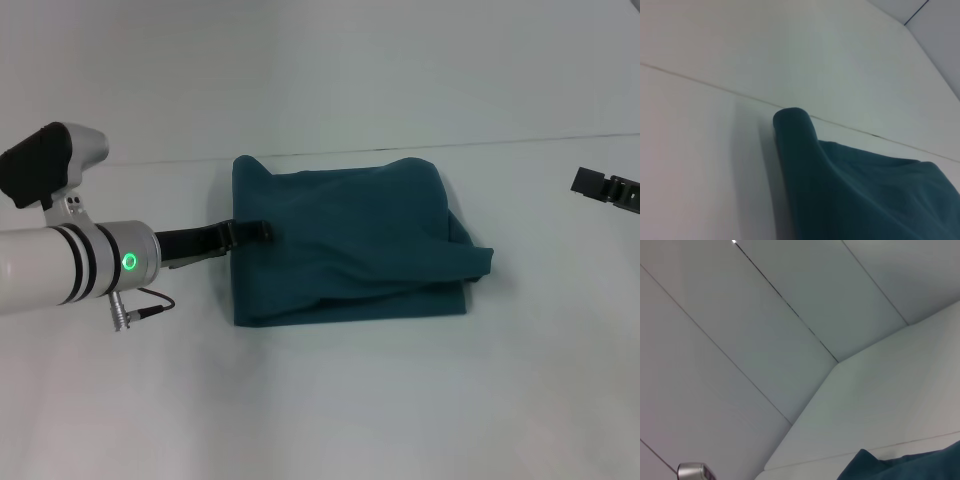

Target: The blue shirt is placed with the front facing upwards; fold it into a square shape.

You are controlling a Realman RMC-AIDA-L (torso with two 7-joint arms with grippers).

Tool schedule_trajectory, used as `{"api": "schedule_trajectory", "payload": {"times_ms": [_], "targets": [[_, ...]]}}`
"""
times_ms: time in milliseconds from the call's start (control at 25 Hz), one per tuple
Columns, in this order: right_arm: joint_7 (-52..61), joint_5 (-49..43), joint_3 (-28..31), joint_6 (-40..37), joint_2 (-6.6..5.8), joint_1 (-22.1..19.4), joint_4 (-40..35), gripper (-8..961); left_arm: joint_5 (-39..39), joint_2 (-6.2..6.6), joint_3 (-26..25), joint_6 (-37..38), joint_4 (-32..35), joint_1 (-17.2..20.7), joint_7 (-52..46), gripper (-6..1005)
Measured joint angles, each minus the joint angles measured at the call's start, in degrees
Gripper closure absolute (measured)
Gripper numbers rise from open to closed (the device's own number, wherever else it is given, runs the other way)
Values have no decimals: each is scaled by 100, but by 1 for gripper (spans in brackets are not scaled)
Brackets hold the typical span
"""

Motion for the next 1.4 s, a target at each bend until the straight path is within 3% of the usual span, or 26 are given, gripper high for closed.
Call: {"api": "schedule_trajectory", "payload": {"times_ms": [240,480,880,1120,1400], "targets": [[0,-15,0,1,6,3,75,149,-1,-13,15,3,-68,-18,-13,234],[-43,-24,-1,1,7,41,131,150,0,-2,-2,-55,-515,-295,33,266],[-53,5,-4,-3,7,72,172,150,2,17,43,80,-510,-413,39,319],[-53,10,1,-6,7,126,172,149,2,20,48,94,-518,-420,45,520],[-27,14,0,-20,7,144,171,149,-30,9,35,203,-440,-404,44,679]]}}
